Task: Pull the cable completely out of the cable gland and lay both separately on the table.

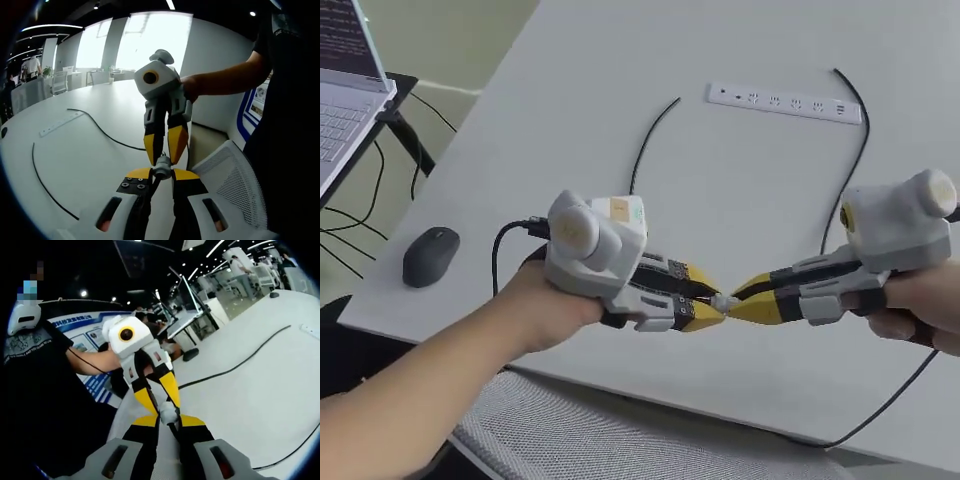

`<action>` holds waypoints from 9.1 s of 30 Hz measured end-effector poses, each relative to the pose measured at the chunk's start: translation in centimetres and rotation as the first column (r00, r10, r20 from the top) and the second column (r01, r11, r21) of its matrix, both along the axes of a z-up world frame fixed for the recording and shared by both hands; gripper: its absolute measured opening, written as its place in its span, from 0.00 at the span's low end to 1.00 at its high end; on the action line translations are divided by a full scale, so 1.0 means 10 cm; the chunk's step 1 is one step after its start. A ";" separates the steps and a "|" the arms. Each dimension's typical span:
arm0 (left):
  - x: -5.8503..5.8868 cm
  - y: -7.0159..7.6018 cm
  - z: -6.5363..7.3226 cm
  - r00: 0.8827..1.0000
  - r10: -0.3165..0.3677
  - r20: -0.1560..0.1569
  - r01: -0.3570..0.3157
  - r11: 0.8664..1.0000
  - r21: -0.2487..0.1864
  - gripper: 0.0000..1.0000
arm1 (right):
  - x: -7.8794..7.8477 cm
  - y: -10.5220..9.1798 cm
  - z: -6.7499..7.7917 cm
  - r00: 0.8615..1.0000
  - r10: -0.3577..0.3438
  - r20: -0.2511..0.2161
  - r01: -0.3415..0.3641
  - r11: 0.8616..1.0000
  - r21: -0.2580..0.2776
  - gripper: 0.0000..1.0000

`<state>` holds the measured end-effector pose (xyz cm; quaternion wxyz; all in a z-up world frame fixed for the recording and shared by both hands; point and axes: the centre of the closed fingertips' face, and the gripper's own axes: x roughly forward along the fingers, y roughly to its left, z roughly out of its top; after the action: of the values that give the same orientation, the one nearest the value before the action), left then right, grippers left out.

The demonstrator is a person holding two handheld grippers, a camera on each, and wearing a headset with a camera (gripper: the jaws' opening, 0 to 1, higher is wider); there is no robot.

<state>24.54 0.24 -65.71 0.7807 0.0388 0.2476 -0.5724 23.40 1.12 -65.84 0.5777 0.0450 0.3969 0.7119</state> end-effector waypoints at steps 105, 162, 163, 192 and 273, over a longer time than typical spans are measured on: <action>-0.09 -0.01 -0.04 0.996 -0.034 -0.083 0.032 0.999 -0.019 0.15 | -0.09 -0.04 -0.02 0.770 0.131 0.625 -0.081 0.991 -0.107 0.07; 0.05 -0.07 0.02 0.998 0.026 -0.053 -0.027 1.000 -0.016 0.15 | 0.18 -0.23 -0.10 0.578 -0.007 0.816 0.266 0.947 -0.181 0.03; 0.05 -0.07 0.02 0.998 0.027 -0.054 -0.028 0.999 -0.017 0.15 | 0.17 -0.23 -0.10 0.580 -0.006 0.815 0.265 0.947 -0.182 0.01; 0.11 -0.04 0.02 0.999 0.052 -0.015 -0.052 0.999 0.004 0.15 | 0.29 -0.33 -0.14 0.571 -0.051 0.820 0.340 0.923 -0.179 0.00; 0.26 -0.14 0.07 0.988 0.143 0.063 -0.145 0.989 0.031 0.15 | 0.40 -0.79 -0.11 0.568 -0.233 0.789 0.579 0.795 -0.182 0.18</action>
<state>27.12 -1.20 -65.01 0.8263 0.0522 0.2361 -0.5086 27.38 -6.75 -66.97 0.8328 -0.2771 0.2530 0.4070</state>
